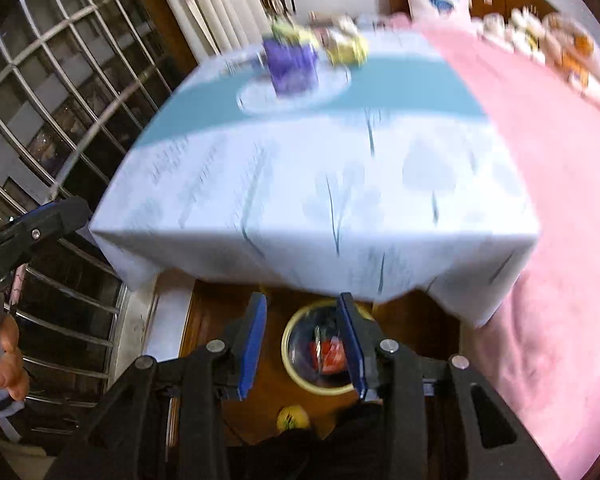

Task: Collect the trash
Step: 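Raise both tools back toward the trash on the table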

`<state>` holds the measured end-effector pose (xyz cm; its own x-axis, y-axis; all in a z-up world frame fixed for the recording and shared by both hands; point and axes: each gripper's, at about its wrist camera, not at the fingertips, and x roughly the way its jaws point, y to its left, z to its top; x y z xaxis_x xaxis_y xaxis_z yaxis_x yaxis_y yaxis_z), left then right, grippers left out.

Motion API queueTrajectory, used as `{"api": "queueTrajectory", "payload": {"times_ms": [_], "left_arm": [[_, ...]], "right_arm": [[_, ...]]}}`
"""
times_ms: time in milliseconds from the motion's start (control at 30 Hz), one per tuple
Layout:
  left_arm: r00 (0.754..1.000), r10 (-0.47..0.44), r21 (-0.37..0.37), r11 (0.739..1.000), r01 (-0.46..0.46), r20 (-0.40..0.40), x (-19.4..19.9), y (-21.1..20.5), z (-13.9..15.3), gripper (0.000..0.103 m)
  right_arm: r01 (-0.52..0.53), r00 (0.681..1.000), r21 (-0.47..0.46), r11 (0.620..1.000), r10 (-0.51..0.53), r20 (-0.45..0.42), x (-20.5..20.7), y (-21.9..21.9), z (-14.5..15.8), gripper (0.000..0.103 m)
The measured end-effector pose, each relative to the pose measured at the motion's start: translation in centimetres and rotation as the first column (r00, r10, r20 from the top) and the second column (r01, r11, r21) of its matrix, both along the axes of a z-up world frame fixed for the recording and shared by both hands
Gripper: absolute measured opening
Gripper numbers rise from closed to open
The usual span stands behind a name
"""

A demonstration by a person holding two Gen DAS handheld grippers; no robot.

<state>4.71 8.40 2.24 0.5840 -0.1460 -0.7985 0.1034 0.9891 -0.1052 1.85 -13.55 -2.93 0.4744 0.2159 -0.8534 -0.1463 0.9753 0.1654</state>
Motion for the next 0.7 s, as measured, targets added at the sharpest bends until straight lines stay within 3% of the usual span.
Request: {"api": "queueTrajectory", "payload": {"times_ms": [167,367,700], "left_arm": [[0.998,-0.007,-0.038,0.999,0.009,0.06,0.5,0.8,3.9,0.101],[0.993,-0.019,-0.028,0.999,0.023,0.113,2.1,0.4,6.9,0.101],[0.992,-0.028,0.008,1.0,0.027,0.125,6.0,-0.7,9.2,0.101]], "right_arm": [[0.005,0.994,0.006,1.0,-0.006,0.107,0.5,0.6,5.0,0.037],[0.005,0.983,0.007,1.0,-0.007,0.186,1.2,1.6,8.6,0.037],[-0.025,0.974,0.009,1.0,0.023,0.226,4.3,2.4,10.5,0.037]]}}
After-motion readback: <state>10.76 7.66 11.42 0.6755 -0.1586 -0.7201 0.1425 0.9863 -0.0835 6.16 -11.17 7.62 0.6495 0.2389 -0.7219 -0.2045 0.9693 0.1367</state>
